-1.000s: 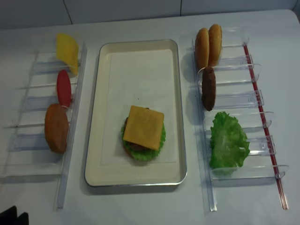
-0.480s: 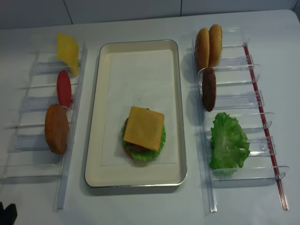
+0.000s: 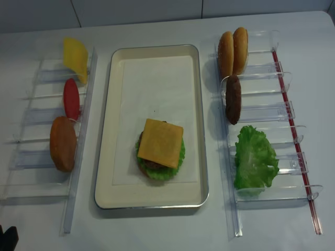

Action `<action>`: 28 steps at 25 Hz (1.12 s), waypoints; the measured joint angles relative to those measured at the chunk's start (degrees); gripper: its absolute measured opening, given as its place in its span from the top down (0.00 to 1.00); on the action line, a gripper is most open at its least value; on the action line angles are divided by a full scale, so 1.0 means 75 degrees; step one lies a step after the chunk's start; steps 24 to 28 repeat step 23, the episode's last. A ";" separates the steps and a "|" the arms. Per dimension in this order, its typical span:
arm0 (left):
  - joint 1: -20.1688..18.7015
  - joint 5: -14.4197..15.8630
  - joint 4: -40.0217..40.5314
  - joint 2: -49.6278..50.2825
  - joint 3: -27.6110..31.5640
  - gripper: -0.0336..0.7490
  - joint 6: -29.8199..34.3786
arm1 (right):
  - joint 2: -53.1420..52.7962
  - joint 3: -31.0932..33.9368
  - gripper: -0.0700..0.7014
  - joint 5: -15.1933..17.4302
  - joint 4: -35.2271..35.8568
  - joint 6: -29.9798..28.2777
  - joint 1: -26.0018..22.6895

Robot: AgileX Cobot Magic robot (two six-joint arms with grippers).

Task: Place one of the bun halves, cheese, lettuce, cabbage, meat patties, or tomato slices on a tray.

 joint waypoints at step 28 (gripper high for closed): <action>0.0000 -0.0005 0.0000 0.0000 0.0000 0.73 0.0000 | 0.0000 0.0000 0.35 0.0000 0.0000 0.0000 0.0000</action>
